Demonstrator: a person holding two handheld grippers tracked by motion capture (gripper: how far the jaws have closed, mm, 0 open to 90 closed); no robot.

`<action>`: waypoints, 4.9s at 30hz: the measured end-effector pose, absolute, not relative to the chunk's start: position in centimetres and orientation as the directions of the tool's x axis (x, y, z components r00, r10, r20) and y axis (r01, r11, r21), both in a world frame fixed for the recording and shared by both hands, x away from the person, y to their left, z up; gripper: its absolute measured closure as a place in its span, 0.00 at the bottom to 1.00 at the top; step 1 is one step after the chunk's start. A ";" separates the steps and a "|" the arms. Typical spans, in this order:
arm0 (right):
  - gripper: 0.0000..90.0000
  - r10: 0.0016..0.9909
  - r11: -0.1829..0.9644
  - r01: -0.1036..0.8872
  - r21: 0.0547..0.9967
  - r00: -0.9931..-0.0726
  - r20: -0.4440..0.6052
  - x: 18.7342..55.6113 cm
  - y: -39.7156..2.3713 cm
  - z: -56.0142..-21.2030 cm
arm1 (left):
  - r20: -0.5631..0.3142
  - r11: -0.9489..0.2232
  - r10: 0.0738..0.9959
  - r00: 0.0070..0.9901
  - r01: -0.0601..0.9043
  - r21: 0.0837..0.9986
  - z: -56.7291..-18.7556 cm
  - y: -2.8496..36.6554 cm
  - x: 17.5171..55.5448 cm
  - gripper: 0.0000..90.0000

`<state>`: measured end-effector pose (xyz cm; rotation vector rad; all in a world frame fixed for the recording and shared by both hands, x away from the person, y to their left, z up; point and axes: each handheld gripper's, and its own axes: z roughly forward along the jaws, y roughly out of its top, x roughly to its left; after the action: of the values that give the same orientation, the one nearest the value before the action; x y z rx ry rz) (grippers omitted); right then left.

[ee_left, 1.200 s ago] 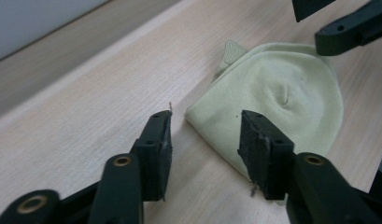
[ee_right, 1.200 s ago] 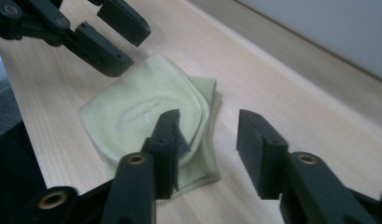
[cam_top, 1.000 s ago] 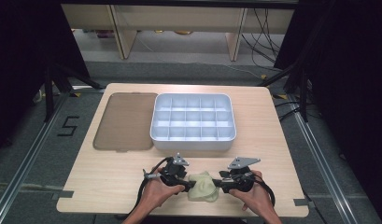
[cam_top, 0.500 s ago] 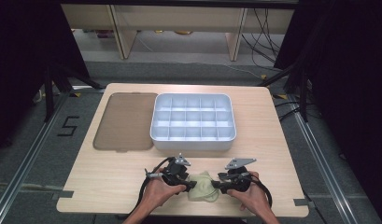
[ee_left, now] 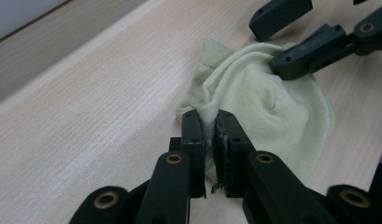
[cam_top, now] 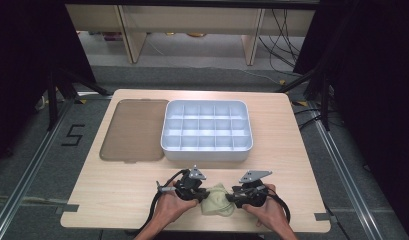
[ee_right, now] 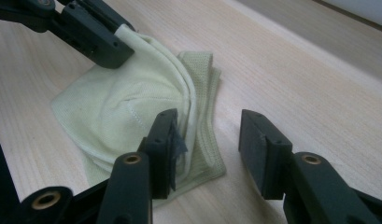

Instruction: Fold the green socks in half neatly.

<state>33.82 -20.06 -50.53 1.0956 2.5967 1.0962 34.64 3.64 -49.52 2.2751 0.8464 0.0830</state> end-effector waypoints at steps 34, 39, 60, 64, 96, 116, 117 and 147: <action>0.96 0.561 0.489 0.469 0.736 -0.815 0.147 35.6 -16.2 -49.2 | -0.200 -0.561 0.589 0.783 0.574 0.596 -47.3 5.2 35.8 0.92; 0.97 0.517 0.504 0.445 0.741 -0.842 0.154 34.0 -16.5 -48.7 | -0.198 -0.568 0.592 0.781 0.579 0.584 -47.3 5.5 36.2 0.92; 0.97 0.434 0.597 0.389 0.701 -0.892 0.125 32.5 -14.5 -50.0 | -0.225 -0.526 0.614 0.756 0.605 0.598 -47.1 5.7 36.5 0.92; 0.97 0.425 0.619 0.389 0.682 -0.897 0.125 32.2 -14.0 -50.6 | -0.205 -0.559 0.599 0.774 0.588 0.584 -47.0 6.0 36.7 0.92; 1.00 0.553 0.466 0.514 0.720 -0.805 0.216 36.7 -13.8 -51.0 | -0.186 -0.589 0.594 0.783 0.580 0.563 -46.3 6.5 36.8 0.92; 1.00 0.548 0.526 0.479 0.703 -0.823 0.150 35.0 -16.4 -50.4 | -0.168 -0.587 0.597 0.784 0.570 0.575 -45.8 6.4 36.5 0.92; 1.00 0.549 0.526 0.488 0.697 -0.820 0.160 35.0 -16.3 -50.5 | -0.168 -0.592 0.589 0.791 0.563 0.576 -45.8 6.2 36.5 0.92; 1.00 0.575 0.469 0.511 0.720 -0.796 0.190 34.1 -19.4 -49.2 | -0.225 -0.553 0.559 0.798 0.561 0.616 -48.3 2.2 35.4 0.90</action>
<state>34.11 -19.44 -49.23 0.9725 2.6241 1.2443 35.41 2.18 -48.25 2.2830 0.8229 -0.0041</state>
